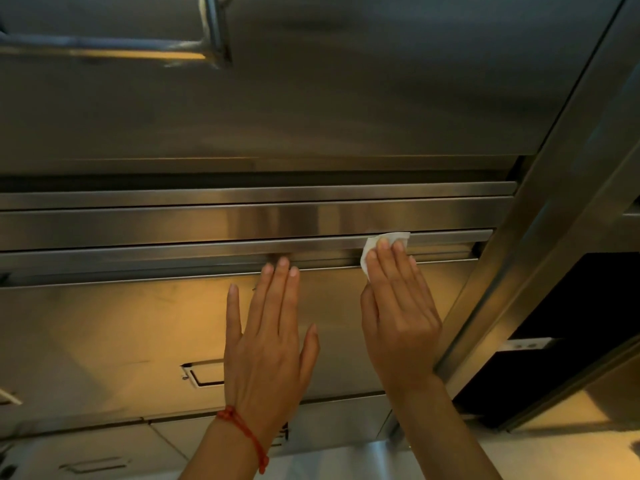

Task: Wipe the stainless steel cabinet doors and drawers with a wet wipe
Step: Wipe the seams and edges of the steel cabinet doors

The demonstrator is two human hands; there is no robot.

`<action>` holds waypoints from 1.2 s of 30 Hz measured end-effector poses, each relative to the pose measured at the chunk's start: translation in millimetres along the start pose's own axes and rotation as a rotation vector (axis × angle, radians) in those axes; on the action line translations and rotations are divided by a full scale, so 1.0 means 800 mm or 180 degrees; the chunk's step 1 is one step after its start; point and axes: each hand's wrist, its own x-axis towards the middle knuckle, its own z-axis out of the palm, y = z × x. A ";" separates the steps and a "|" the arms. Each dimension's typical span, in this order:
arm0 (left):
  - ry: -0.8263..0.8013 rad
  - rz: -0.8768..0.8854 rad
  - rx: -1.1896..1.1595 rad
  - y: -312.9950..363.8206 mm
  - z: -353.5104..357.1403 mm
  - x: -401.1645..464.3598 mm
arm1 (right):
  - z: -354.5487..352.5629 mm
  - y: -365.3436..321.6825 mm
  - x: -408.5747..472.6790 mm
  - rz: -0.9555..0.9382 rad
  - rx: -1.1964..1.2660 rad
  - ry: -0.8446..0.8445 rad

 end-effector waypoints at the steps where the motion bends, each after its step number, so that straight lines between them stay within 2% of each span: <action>1: 0.0002 -0.0017 -0.0010 -0.001 -0.001 0.000 | 0.000 -0.001 0.000 -0.0006 -0.0021 -0.0003; 36: -0.0077 0.0139 0.0124 -0.136 -0.019 -0.031 | 0.036 -0.153 0.008 -0.0127 -0.0011 -0.0006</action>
